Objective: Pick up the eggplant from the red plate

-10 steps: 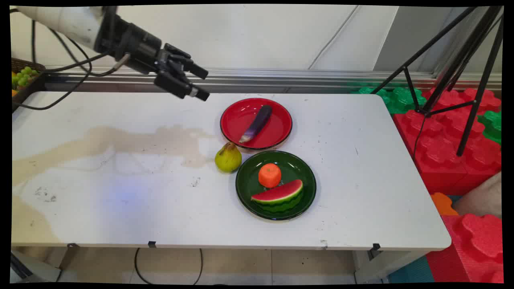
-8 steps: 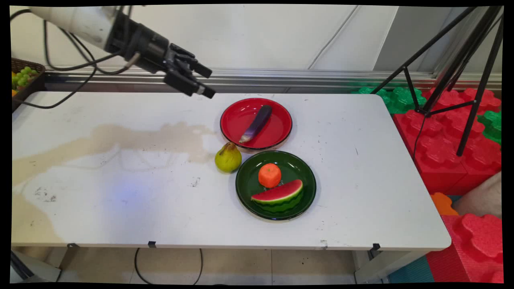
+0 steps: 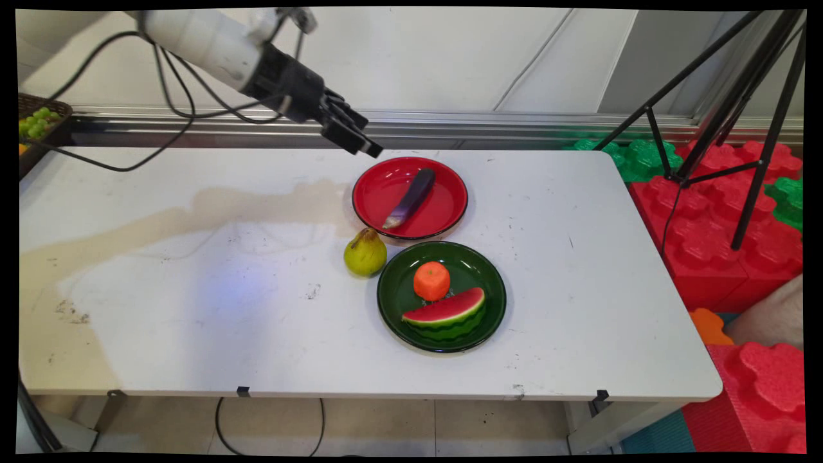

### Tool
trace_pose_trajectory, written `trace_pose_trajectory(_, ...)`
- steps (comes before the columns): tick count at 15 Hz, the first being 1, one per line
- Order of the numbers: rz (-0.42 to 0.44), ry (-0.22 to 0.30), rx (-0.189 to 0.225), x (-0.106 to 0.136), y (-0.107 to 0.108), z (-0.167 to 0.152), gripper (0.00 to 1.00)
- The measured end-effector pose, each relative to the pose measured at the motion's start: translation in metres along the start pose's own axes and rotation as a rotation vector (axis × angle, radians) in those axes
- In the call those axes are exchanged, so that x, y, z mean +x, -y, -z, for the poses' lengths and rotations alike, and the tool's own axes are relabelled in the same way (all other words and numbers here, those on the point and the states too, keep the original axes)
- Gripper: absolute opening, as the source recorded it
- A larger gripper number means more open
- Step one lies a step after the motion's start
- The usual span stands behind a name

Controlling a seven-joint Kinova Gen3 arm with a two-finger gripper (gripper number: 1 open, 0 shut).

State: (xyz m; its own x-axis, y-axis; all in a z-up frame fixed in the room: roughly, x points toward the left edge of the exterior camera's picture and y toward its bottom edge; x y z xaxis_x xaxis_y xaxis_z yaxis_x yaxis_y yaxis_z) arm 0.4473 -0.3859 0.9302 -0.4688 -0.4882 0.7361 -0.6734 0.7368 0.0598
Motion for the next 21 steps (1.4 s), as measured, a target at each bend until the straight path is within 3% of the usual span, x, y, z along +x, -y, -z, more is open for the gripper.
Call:
trace_pose_trajectory(7, 0.079, 0.088, 0.040, -0.004, 0.018, -0.071, 1.00)
trace_pose_trajectory(21, 0.228, 0.210, 0.108, -0.014, 0.031, -0.154, 1.00)
